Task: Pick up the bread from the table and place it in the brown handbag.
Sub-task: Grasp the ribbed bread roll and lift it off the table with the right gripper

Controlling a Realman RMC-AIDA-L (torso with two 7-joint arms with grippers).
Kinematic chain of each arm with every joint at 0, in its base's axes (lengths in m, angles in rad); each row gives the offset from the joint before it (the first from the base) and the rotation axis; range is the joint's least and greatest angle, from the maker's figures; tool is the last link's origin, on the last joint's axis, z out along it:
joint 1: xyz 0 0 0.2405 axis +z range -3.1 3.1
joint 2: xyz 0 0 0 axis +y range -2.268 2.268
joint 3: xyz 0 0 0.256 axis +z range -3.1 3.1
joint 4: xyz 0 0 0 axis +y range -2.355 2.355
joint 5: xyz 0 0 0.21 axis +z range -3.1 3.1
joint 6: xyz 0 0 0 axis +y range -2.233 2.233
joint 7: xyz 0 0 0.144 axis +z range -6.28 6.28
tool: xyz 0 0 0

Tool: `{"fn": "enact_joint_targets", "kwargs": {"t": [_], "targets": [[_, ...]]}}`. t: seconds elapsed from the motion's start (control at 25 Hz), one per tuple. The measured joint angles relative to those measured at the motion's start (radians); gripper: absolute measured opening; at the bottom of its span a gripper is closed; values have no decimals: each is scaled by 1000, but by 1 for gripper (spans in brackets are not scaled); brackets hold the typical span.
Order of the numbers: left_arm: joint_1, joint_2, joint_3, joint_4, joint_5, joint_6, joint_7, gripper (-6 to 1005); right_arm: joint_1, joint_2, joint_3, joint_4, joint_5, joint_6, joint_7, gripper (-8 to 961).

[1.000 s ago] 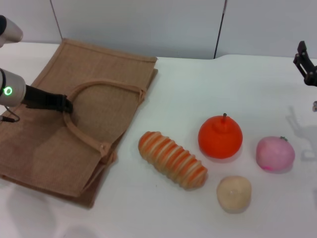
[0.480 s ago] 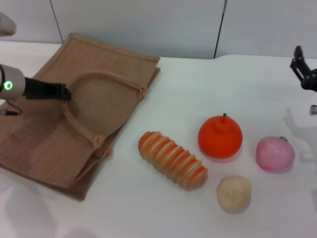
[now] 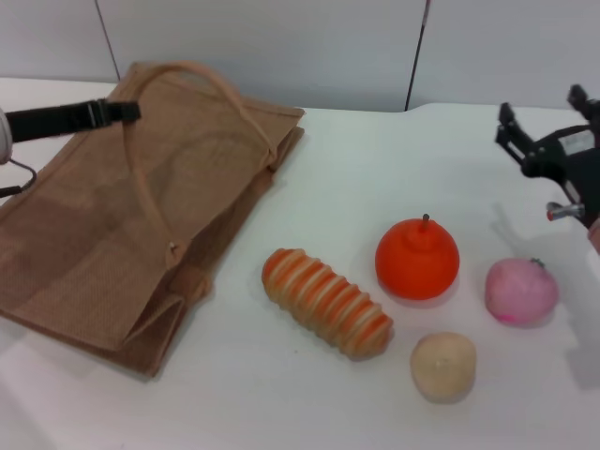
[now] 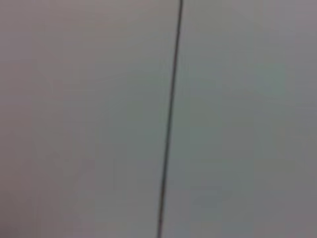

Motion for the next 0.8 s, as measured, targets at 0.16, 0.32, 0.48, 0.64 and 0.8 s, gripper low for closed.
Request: {"fn": "enact_joint_targets", "kwargs": {"t": [0.16, 0.32, 0.48, 0.64, 0.8], "targets": [[35, -5, 0, 5, -110, 74, 74, 123, 0, -73, -23, -120, -3, -124, 0, 905], [71, -8, 0, 31, -216, 143, 146, 122, 0, -163, -54, -262, -34, -260, 0, 905], [102, -2, 0, 66, -299, 211, 210, 121, 0, -220, -57, -409, -147, -422, 0, 905], [116, -1, 0, 81, -337, 259, 246, 121, 3, -226, -47, -525, -282, -577, 0, 905], [117, -1, 0, 93, -353, 280, 258, 121, 27, -228, -41, -623, -356, -787, -4, 905]]}}
